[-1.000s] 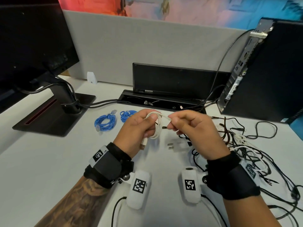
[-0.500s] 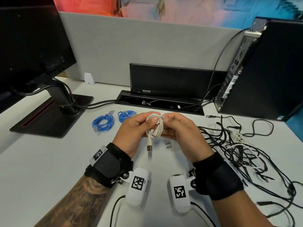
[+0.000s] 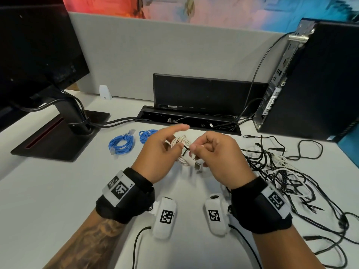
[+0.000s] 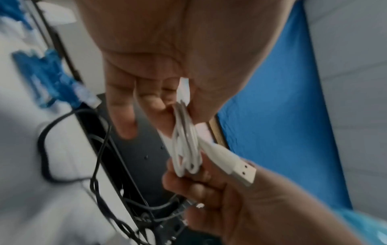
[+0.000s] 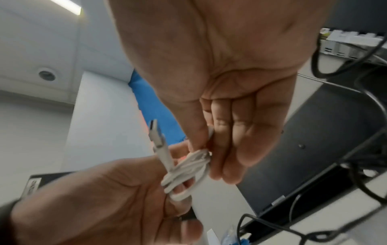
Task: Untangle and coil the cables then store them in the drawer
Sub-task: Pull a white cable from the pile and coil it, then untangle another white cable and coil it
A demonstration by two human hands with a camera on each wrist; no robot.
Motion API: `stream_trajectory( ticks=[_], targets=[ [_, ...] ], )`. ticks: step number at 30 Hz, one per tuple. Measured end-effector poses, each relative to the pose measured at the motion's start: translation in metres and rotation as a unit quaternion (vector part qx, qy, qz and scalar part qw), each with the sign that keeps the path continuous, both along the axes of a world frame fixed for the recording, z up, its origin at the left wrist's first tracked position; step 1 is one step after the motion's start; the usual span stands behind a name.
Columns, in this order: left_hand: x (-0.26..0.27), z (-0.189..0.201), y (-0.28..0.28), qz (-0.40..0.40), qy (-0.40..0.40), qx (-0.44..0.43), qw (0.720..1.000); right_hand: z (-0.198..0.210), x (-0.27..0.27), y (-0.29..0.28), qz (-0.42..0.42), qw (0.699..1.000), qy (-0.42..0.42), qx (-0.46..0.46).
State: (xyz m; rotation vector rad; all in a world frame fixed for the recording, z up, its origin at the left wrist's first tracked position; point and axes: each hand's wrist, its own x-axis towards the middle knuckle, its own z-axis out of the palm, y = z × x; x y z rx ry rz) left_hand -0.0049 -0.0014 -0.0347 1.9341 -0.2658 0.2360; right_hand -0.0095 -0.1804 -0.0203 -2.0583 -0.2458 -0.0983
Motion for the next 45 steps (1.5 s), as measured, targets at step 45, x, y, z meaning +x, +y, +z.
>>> stream_trajectory(
  ticks=[45],
  targets=[
    [0.033, 0.078, -0.007, -0.086, 0.023, 0.399, 0.913, 0.002, 0.051, -0.2, -0.095, 0.846, 0.168, -0.498]
  ],
)
